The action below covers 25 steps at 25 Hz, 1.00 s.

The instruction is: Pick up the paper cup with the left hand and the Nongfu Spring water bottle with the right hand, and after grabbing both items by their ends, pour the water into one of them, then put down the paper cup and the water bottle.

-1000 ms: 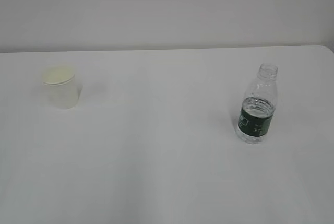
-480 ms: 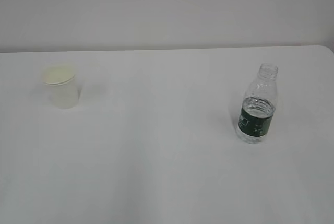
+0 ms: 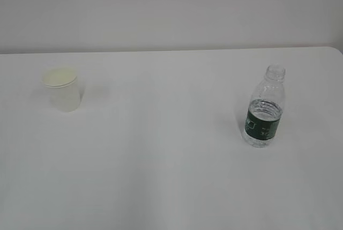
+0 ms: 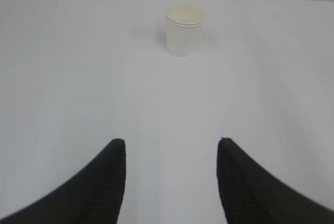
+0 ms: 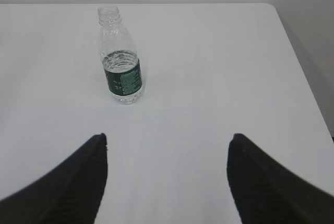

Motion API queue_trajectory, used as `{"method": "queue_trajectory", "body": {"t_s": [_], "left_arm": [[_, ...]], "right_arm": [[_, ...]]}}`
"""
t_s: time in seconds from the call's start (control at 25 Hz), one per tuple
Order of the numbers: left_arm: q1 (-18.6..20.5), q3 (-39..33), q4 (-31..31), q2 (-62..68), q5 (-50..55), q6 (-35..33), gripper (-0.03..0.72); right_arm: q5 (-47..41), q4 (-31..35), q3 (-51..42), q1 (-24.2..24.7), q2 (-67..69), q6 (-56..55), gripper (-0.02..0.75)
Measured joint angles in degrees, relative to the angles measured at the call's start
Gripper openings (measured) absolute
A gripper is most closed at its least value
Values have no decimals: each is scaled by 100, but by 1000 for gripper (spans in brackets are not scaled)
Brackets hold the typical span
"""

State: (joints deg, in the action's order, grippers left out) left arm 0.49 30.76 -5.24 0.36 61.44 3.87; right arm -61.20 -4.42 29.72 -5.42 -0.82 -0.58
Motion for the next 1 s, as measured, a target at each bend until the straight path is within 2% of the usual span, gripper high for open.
{"method": "queue_trajectory", "body": {"t_s": [0.72, 1.0], "left_arm": [[0, 26, -113, 1437, -1482, -88, 398], [0, 26, 80, 2021, -2358, -144, 398]], "right_arm": [[1401, 5, 10, 0, 1472, 99, 536], [1956, 5, 10, 0, 2027, 99, 536]]}}
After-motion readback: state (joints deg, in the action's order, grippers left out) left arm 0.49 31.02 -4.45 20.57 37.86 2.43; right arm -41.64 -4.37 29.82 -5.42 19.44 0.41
